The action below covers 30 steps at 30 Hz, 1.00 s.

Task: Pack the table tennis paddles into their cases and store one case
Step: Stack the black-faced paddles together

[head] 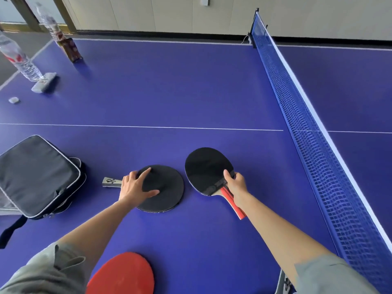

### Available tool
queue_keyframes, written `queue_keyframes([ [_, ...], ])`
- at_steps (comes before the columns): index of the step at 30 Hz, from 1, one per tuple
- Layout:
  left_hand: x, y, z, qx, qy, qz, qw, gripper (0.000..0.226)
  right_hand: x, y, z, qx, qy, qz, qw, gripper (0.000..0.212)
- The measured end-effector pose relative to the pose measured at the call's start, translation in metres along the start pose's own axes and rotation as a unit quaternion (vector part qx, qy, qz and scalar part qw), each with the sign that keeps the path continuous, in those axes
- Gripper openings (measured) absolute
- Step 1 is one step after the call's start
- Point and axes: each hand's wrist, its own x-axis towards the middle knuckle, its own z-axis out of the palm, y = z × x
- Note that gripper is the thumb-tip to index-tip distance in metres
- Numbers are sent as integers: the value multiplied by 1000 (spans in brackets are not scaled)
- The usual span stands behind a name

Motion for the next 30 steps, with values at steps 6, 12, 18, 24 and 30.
queue_keyframes([
  [6,14,2,-11,8,-23,-52,998,123,-10,2,7,27,34,-4,999,41],
  [12,6,-6,-27,-61,-54,-88,993,99,-30,8,3,17,57,0,998,40],
  [18,-17,1,-52,-195,0,-79,978,59,-64,14,-8,30,65,-2,997,47],
  [24,-59,38,-15,-522,38,-186,831,48,-92,23,-22,128,64,5,990,45],
  [30,-112,97,63,-610,32,-303,731,45,-104,44,-33,208,77,41,974,45],
])
